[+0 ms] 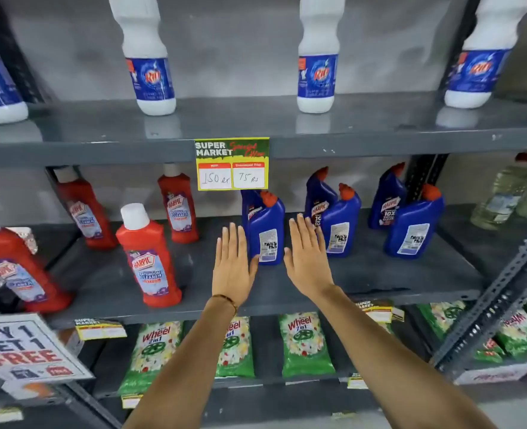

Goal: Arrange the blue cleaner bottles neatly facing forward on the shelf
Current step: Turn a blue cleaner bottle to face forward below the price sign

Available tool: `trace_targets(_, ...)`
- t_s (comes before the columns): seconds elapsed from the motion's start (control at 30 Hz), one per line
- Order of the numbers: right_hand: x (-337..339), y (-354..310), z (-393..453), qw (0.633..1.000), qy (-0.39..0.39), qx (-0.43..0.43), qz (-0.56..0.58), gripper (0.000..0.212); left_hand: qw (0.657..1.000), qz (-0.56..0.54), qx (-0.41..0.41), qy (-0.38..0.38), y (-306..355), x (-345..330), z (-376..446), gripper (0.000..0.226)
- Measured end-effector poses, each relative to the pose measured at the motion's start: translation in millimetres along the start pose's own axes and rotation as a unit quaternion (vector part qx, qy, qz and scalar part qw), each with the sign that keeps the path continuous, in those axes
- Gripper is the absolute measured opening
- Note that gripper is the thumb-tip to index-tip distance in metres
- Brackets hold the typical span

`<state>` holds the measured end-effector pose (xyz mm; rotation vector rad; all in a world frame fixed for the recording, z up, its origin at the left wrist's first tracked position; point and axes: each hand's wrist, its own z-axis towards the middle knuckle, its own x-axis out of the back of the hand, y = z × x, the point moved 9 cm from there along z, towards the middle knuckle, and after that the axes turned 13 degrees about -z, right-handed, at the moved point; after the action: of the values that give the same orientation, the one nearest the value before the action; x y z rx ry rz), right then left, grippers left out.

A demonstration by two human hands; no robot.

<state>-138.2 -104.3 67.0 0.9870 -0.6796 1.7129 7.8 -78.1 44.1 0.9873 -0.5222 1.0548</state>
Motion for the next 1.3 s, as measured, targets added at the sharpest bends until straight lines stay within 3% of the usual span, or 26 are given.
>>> trace_targets(0.17, -66.8, 7.3, 23.0, 0.986, -0.125, 0.013, 0.106, 0.071, 0.99, -0.016, 0.066, -0.127, -42.5, -54.6, 7.7, 0.079)
trace_targets(0.27, -94.9, 19.4, 40.7, 0.954, -0.186, -0.068, 0.223, 0.085, 0.964, -0.12, 0.163, -0.17, -60.2, -73.2, 21.5, 0.09)
trace_targets(0.37, -121.5, 27.9, 52.7, 0.895, -0.239, -0.133, 0.353, 0.09, 0.925, -0.229, 0.252, -0.17, -72.6, -84.2, 36.7, 0.097)
trace_targets(0.53, -139.5, 23.7, 58.4, 0.827, -0.292, -0.135, 0.461, 0.074, 0.895, -0.324, 0.277, -0.134, -75.9, -92.3, 58.4, 0.09)
trace_targets(0.67, -144.2, 23.5, 62.6, 0.82, -0.285, -0.151, 0.474, 0.067, 0.882, -0.348, 0.277, -0.159, -76.6, -107.9, 63.0, 0.081)
trace_targets(0.83, -144.1, 27.2, 67.2, 0.833, -0.27, -0.171, 0.452, 0.056, 0.902, -0.302, 0.276, -0.138, -77.0, -111.5, 70.9, 0.063)
trace_targets(1.07, -132.7, 34.9, 74.0, 0.82, -0.252, -0.173, 0.483, 0.048, 0.883, -0.383, 0.25, -0.104, -71.1, -99.5, 69.4, 0.065)
trace_targets(1.2, -121.3, 25.6, 76.4, 0.813, -0.247, -0.15, 0.505, 0.067, 0.884, -0.395, 0.242, -0.068, -63.8, -91.2, 67.6, 0.056)
trace_targets(1.3, -113.3, 15.5, 79.2, 0.818, -0.208, -0.17, 0.509, 0.086, 0.91, -0.35, 0.217, -0.048, -48.3, -83.8, 69.3, 0.046)
